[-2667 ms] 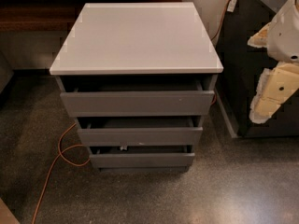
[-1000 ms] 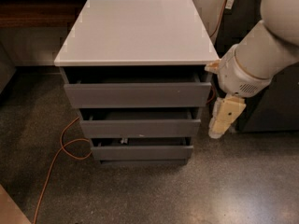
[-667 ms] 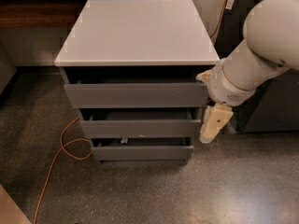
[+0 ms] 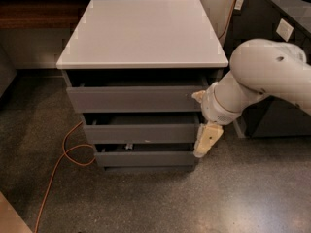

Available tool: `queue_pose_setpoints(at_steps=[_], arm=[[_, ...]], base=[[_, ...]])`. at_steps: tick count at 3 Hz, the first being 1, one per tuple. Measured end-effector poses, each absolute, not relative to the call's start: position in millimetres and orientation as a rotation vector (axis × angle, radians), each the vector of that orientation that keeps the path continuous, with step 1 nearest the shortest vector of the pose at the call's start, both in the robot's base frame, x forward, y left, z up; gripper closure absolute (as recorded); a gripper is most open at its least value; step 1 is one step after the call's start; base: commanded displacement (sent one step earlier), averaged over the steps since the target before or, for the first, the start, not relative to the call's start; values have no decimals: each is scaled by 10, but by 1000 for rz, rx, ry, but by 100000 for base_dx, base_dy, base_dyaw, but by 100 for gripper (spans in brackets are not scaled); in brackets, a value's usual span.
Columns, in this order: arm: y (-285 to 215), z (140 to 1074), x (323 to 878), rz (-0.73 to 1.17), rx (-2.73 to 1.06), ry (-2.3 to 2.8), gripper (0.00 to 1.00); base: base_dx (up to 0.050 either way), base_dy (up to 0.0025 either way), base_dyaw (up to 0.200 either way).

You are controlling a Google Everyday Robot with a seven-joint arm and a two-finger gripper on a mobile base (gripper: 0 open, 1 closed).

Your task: Pick rxbar blueberry from bottom drawer and place on counter

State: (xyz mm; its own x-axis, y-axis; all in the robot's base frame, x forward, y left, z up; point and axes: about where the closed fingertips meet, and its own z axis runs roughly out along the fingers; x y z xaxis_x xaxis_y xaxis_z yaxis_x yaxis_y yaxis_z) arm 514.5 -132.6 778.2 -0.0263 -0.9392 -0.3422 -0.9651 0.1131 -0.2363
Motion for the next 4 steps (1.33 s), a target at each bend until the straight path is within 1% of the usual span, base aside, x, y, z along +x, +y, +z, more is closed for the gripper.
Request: queue_pose_setpoints(at_steps=[1,2,4], arm=[[-1255,7538,5206,111,-1842,1987,0],[-1075,7030,5281,164,-1883,1995,0],[-1018,6913,5284,193,-1920,1986,0]], base=[[0,0,0],[0,0,0],[0,0,0]])
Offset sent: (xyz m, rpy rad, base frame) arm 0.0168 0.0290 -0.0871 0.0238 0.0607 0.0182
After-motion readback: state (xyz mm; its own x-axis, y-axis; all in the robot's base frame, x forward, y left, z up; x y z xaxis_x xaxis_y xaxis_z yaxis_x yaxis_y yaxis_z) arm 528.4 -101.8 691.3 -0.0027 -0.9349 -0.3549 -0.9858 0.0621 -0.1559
